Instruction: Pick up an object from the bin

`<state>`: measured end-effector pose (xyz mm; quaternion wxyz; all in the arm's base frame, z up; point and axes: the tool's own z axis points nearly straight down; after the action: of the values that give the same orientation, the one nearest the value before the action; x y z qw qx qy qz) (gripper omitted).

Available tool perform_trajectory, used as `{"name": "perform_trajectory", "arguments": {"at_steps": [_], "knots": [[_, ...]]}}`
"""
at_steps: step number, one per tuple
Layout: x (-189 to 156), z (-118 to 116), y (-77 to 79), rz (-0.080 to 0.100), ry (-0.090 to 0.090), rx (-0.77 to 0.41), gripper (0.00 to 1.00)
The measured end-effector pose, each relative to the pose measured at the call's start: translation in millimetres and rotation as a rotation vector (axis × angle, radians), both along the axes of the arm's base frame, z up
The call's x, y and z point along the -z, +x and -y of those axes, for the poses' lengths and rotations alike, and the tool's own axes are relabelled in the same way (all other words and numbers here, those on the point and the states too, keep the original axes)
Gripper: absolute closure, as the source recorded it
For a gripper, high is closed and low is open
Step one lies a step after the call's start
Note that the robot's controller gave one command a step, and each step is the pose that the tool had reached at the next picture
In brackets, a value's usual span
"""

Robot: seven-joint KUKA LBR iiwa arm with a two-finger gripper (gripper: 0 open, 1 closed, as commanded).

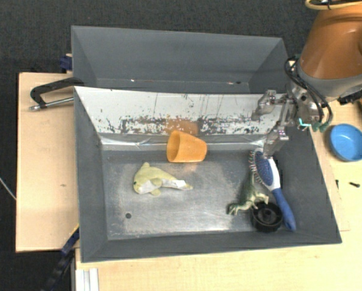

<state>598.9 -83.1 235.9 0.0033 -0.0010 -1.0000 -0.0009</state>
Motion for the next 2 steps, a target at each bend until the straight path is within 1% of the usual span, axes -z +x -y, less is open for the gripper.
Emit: {"name": "perform_trajectory", "arguments": {"at_steps": [1,2], "knots": [[146.3,36.7,-35.9,0.018,-0.004,-0.488,0.0],[151.6,34.7,-39.0,0.013,0.001,-0.489,1.0]]}}
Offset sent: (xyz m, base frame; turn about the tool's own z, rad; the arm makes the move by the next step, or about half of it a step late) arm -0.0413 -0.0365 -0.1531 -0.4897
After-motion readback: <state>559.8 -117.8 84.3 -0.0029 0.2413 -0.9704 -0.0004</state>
